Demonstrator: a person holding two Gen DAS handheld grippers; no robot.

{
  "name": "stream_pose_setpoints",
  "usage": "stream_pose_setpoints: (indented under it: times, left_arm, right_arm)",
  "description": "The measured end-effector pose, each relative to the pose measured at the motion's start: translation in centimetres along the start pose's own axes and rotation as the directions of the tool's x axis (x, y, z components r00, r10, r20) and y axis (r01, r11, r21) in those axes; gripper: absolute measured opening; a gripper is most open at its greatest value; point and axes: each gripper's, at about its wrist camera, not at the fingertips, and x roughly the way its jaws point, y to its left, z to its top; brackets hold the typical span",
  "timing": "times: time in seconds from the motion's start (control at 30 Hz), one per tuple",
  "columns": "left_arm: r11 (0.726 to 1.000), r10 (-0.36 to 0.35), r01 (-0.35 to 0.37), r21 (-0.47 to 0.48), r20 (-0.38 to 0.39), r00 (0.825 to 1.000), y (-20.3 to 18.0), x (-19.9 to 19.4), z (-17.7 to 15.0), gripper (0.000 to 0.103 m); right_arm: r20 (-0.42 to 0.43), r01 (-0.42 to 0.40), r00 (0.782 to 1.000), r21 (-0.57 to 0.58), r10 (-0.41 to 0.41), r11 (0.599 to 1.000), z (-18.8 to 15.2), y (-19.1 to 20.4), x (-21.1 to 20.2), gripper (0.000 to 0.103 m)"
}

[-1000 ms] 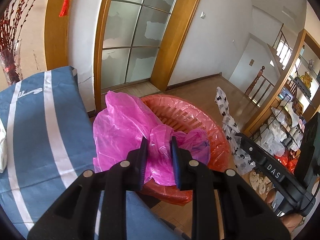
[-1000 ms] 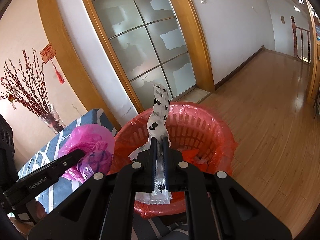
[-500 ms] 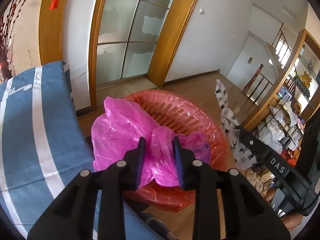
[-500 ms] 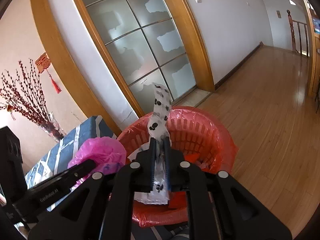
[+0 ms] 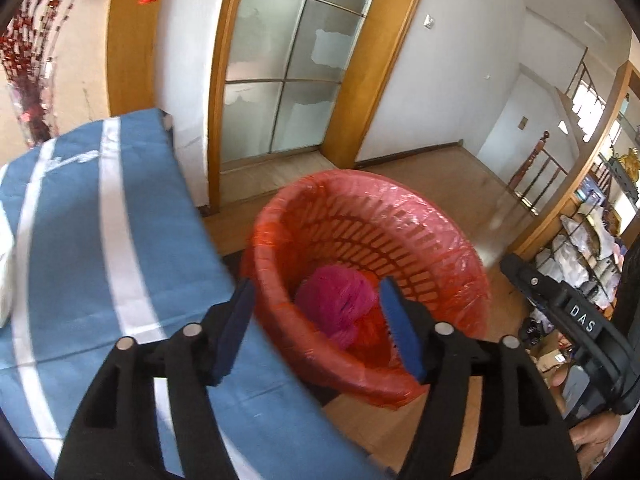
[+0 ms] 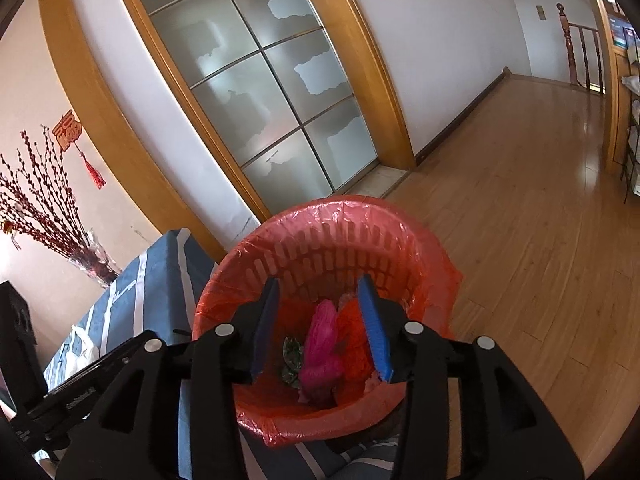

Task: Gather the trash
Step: 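Move the left tool to the white plastic bag and close on it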

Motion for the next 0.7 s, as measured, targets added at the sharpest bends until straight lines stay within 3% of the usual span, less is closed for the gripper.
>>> stream_pose_setpoints:
  times: [0.23,0.33,0.43,0.57,0.7]
  left_arm:
    - [0.994,0.11,-0.11,-0.007,0.041,0.993,3.0,-3.4,-1.1,0.072]
    - [0.984,0.175,-0.173,-0.029,0.072,0.982,5.3,-5.5,-1.4,0.076]
    - [0.966,0.257,-0.251,-0.063,0.114,0.96,7.9,-8.3,-1.9,0.08]
    - [0.914,0.402,-0.384,-0.131,0.157,0.902,12.9,-11.9,-2.7,0.081]
    - [0.827,0.546,-0.512,-0.232,0.122,0.829,19.2,-14.0,-2.9,0.081]
  right_arm:
    - [-0.011,-0.016,1.0,-0.032,0.015,0.999,-0.6,1.4,-0.2,0.05]
    - [-0.021,-0.03,0.999,-0.054,0.029,0.998,-0.9,2.2,-0.3,0.051]
    - [-0.027,-0.046,0.999,-0.075,0.044,0.996,-1.3,3.2,-0.5,0.054]
    - [-0.044,-0.062,0.997,-0.099,0.058,0.993,-1.8,4.5,-0.2,0.054]
    - [-0.067,-0.08,0.995,-0.119,0.073,0.99,-2.4,5.8,0.1,0.054]
